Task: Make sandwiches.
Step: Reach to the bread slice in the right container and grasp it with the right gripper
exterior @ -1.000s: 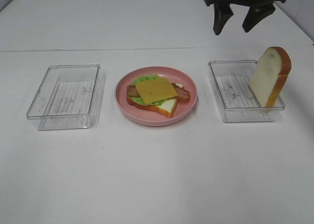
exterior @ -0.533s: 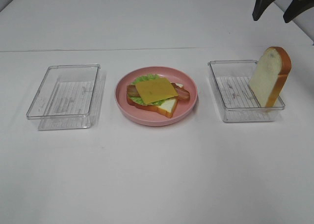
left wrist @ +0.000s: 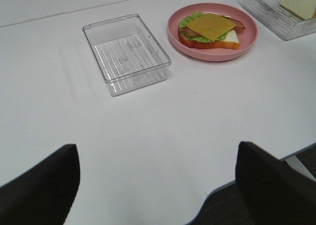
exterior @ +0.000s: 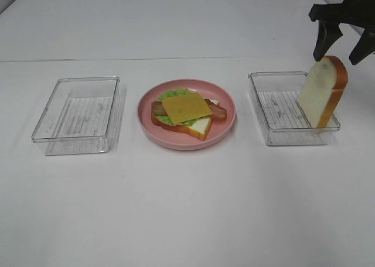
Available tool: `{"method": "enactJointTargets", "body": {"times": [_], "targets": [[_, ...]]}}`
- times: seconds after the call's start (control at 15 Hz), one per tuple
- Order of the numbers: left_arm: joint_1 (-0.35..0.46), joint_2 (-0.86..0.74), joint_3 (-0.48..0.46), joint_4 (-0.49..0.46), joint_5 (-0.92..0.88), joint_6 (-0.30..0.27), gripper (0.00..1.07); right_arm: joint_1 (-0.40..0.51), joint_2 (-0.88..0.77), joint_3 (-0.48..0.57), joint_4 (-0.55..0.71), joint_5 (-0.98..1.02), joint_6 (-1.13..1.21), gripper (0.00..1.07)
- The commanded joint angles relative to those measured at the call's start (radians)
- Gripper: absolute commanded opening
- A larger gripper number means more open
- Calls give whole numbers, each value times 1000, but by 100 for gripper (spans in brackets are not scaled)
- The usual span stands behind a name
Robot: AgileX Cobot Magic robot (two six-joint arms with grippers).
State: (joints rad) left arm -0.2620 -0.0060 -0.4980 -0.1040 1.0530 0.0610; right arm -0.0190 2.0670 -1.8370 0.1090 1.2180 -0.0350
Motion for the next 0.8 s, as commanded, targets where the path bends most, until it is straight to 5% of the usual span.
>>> {"method": "enactJointTargets", "body": {"times": [0.07,0.4,0.8], "targets": [[-1,-19,1,-1,-9,-6,81,-4,5,8,-8,8,-8,69],[-1,-19,1,-1,-9,-6,81,-4,77,8,-8,-38,1,67],[-1,-19,1,-1,-9,-6,81,-4,78,8,-14,-46,11,16]]}}
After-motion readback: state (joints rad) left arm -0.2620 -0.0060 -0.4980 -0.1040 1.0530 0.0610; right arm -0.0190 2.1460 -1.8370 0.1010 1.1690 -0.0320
